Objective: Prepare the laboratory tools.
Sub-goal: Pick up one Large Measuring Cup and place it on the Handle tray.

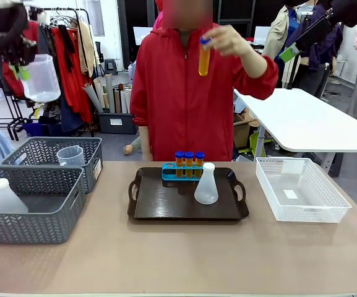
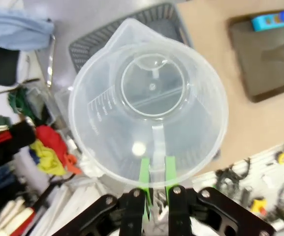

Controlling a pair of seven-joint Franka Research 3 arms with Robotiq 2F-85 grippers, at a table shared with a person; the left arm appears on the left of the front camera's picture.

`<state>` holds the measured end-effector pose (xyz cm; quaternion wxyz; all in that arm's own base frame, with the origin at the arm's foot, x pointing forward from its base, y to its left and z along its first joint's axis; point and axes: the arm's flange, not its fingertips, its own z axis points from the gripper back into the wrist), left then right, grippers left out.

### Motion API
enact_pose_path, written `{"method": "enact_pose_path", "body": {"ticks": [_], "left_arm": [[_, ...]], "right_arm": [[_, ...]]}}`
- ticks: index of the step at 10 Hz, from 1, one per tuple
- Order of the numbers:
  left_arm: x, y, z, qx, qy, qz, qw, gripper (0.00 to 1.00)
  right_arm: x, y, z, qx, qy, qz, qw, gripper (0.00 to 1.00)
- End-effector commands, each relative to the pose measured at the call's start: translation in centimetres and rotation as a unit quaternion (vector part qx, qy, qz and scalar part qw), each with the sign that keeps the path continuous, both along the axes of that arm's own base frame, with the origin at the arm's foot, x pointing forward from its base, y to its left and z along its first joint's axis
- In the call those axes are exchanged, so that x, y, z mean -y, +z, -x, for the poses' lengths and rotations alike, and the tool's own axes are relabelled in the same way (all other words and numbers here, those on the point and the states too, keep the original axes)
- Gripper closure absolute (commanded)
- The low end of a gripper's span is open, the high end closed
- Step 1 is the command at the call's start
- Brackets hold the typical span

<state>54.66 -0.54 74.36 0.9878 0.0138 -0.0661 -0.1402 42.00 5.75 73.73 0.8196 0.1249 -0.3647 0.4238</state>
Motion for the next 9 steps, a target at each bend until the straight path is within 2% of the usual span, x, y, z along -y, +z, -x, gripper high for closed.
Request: {"method": "enact_pose_path", "body": {"ticks": [1,4,6,9], "left_arm": [[1.1,5.4,-0.6,0.014,-0.051,0.012,0.999,1.00],[3.9,10.9,0.7,0.048,-0.106,0.010,0.993,1.00],[6.1,12.0,0.9,0.057,-0.151,0.008,0.987,1.00],[7.7,11.6,0.7,0.055,-0.215,0.030,0.975,1.00]], "right_arm": [[-0.1,0.1,0.1,0.001,0.002,0.000,1.000,0.00],[-0.1,0.1,0.1,0.001,0.002,0.000,1.000,0.00],[-0.1,0.1,0.1,0.001,0.002,0.000,1.000,0.00],[-0.1,0.1,0.1,0.001,0.002,0.000,1.000,0.00]]}}
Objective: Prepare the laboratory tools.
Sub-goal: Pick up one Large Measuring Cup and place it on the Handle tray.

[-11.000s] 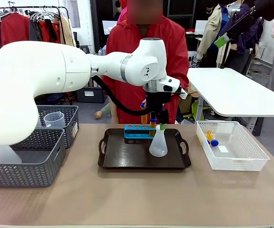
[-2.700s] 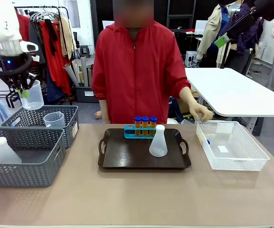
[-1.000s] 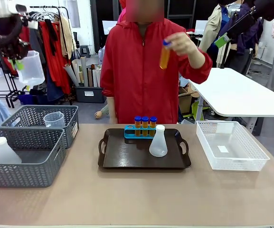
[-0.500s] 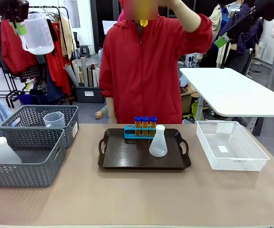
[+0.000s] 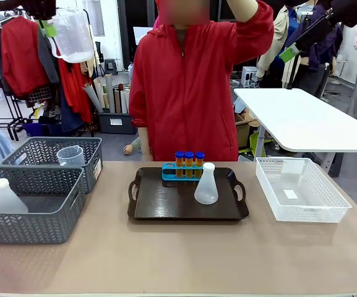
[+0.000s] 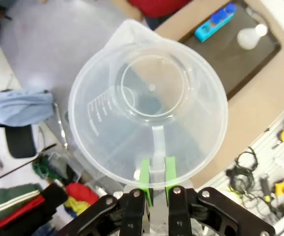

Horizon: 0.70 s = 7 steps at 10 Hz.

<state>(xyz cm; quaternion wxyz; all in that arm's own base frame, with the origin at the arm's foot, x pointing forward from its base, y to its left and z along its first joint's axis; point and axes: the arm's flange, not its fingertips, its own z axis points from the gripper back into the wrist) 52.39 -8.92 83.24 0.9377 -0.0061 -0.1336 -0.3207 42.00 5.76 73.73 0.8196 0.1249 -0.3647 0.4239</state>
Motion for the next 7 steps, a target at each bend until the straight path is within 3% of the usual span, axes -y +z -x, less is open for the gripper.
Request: {"method": "enact_pose_path", "body": {"ticks": [1,7], "left_arm": [[-0.6,0.3,0.3,0.003,0.022,-0.005,1.000,1.00],[4.8,-3.8,1.1,-0.037,-0.073,-0.003,0.997,1.00]], "right_arm": [[0.0,0.1,0.1,0.001,0.002,0.000,1.000,0.00],[0.0,0.1,0.1,0.001,0.002,0.000,1.000,0.00]]}}
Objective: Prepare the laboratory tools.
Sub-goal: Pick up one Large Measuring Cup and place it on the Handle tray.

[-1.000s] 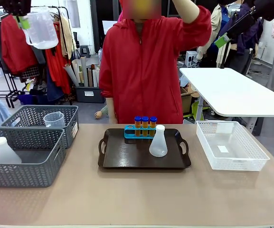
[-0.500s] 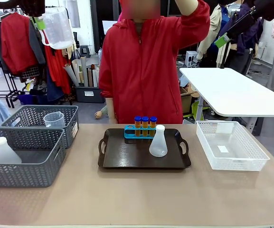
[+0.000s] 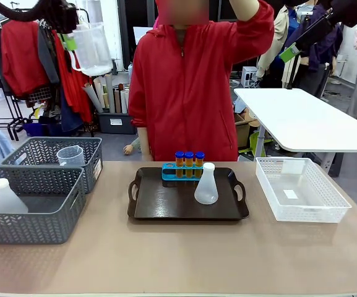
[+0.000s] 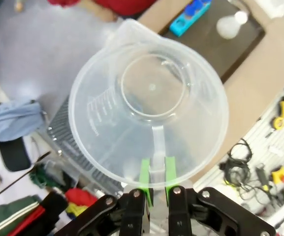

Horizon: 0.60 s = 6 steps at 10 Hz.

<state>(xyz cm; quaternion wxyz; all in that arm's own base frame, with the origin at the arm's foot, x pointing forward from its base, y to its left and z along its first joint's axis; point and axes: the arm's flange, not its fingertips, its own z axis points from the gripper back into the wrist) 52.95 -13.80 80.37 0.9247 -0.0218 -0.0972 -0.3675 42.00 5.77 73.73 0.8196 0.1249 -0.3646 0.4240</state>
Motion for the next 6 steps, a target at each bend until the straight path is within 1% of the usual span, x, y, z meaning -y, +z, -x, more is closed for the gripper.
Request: {"method": "enact_pose_path", "body": {"ticks": [1,2,4,6], "left_arm": [[1.0,-1.3,1.7,-0.004,-0.042,0.009,0.999,1.00],[2.5,-2.1,1.9,-0.017,-0.060,0.015,0.998,1.00],[4.1,-4.1,1.5,-0.046,-0.077,0.017,0.996,1.00],[4.3,-4.3,1.6,-0.054,-0.079,0.017,0.995,1.00]], "right_arm": [[0.0,0.1,0.1,0.001,0.002,0.000,1.000,0.00],[0.0,0.1,0.1,0.001,0.002,0.000,1.000,0.00],[0.0,0.1,0.1,0.001,0.002,0.000,1.000,0.00],[0.0,0.1,0.1,0.001,0.002,0.000,1.000,0.00]]}}
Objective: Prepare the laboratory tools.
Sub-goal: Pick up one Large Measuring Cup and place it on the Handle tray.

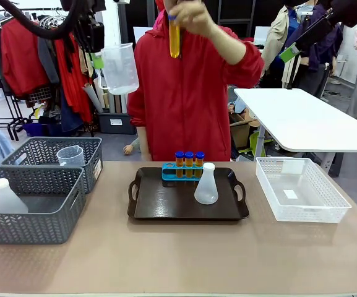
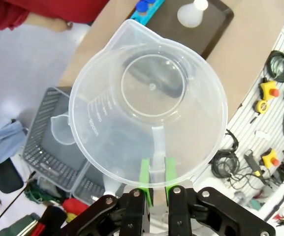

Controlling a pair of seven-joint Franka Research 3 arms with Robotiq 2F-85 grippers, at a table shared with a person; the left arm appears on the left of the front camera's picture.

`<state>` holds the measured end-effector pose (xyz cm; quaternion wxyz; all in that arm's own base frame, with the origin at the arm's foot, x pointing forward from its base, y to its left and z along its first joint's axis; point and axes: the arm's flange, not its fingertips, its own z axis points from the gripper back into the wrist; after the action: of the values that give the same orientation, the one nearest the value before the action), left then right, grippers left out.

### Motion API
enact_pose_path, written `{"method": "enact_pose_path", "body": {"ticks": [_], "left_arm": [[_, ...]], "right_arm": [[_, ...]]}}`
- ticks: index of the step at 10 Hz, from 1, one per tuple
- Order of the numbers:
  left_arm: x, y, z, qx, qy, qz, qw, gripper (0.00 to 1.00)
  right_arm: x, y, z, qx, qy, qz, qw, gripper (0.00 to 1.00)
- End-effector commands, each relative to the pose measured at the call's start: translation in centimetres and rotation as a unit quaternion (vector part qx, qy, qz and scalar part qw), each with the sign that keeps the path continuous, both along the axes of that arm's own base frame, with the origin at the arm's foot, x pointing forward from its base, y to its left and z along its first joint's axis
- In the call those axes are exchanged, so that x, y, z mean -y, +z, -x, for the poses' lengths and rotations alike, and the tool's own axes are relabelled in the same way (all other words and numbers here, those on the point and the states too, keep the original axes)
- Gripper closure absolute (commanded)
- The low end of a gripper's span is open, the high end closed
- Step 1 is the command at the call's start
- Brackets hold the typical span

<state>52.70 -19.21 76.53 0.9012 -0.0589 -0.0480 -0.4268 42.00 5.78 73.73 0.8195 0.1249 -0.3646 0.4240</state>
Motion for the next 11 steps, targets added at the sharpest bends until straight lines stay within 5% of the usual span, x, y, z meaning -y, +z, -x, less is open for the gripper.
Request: {"method": "enact_pose_path", "body": {"ticks": [1,11], "left_arm": [[-1.1,-0.4,1.4,0.002,-0.008,0.006,1.000,1.00],[-2.8,1.0,0.4,0.006,0.024,-0.003,1.000,1.00]], "right_arm": [[0.0,0.1,0.1,0.001,0.002,0.000,1.000,0.00],[0.0,0.1,0.1,0.001,0.002,0.000,1.000,0.00]]}}
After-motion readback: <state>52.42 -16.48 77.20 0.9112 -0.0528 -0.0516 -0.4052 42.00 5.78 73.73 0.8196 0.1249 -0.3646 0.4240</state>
